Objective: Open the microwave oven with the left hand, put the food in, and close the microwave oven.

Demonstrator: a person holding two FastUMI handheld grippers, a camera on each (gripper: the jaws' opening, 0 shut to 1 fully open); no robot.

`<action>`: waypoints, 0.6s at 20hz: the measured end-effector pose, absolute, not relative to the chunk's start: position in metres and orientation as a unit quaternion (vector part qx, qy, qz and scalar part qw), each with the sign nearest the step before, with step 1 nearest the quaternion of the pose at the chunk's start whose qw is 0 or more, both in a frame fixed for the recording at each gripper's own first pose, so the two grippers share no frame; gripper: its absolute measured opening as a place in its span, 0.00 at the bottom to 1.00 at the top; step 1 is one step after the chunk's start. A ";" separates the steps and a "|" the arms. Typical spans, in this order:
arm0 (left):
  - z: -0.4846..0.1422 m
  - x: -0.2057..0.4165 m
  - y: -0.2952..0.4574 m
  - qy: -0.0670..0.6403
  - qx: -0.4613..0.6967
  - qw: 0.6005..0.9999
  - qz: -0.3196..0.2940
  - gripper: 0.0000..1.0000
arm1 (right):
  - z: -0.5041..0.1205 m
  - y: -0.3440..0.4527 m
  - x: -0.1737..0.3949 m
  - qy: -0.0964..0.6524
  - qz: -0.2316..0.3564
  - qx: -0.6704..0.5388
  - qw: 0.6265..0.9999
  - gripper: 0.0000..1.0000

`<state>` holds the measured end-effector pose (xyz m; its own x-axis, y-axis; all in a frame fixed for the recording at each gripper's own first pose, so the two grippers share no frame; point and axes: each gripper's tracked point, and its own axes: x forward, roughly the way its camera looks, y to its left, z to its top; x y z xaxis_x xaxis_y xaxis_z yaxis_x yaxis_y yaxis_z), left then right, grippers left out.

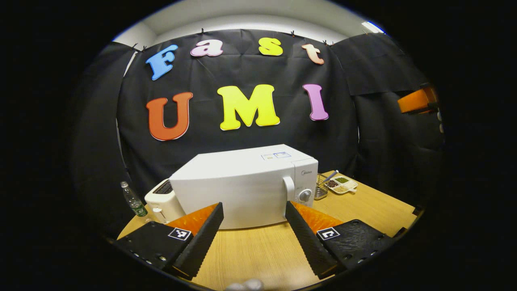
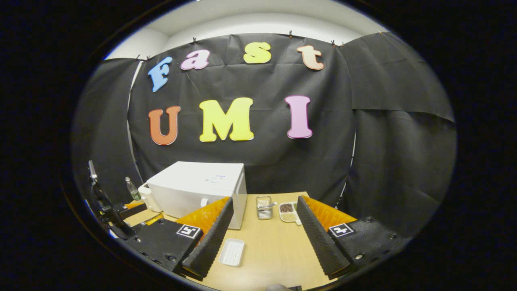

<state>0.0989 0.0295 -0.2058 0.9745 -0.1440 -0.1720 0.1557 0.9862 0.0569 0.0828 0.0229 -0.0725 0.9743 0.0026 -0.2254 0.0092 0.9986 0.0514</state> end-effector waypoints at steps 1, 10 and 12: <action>-0.193 0.089 0.036 0.083 0.026 0.994 -0.065 0.97 | -0.070 0.032 0.081 0.106 0.003 0.022 0.994 0.90; -0.074 0.033 0.077 0.016 0.006 0.999 -0.031 0.96 | -0.050 0.061 0.060 0.073 0.000 0.033 0.997 0.90; -0.057 0.028 0.079 0.004 0.009 1.000 -0.027 0.96 | -0.043 0.064 0.058 0.068 -0.003 0.036 0.997 0.90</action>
